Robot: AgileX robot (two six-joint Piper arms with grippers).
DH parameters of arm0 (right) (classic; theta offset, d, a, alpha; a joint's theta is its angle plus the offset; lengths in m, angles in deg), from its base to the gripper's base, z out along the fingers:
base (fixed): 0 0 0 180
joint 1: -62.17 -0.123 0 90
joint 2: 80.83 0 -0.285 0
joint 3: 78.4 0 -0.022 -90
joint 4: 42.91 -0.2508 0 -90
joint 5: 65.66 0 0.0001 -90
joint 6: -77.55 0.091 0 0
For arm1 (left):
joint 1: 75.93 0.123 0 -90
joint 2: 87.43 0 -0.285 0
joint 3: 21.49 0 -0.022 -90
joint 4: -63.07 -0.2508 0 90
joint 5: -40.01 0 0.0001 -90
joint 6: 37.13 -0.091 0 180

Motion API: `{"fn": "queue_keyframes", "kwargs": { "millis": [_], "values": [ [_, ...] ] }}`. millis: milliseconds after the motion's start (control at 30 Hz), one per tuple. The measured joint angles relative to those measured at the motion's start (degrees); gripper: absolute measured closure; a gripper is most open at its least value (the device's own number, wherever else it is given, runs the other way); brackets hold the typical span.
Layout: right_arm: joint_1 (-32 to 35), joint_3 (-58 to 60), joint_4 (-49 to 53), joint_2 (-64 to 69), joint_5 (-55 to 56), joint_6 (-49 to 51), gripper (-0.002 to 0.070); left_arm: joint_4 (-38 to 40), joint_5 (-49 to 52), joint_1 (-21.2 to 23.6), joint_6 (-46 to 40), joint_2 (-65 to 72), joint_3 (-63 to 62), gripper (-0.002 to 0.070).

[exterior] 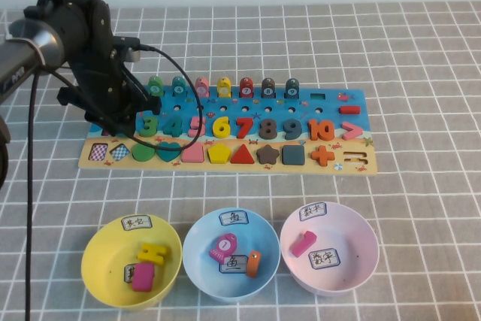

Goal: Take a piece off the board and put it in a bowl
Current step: Pick up the "number 2"

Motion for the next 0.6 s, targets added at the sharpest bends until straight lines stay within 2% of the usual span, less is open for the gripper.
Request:
{"fn": "queue_keyframes", "kwargs": {
  "millis": [300, 500, 600],
  "values": [
    [0.00, 0.00, 0.00, 0.00, 0.00, 0.00, 0.0694, 0.25, 3.63, 0.00, 0.00, 0.24, -2.90, 0.0556],
    [0.00, 0.00, 0.00, 0.00, 0.00, 0.00, 0.0694, 0.25, 4.22, 0.00, 0.00, 0.24, -3.74, 0.0560],
    [0.00, 0.00, 0.00, 0.00, 0.00, 0.00, 0.0694, 0.25, 4.22, 0.00, -0.71, 0.24, -3.82, 0.0540]
  ]
}}
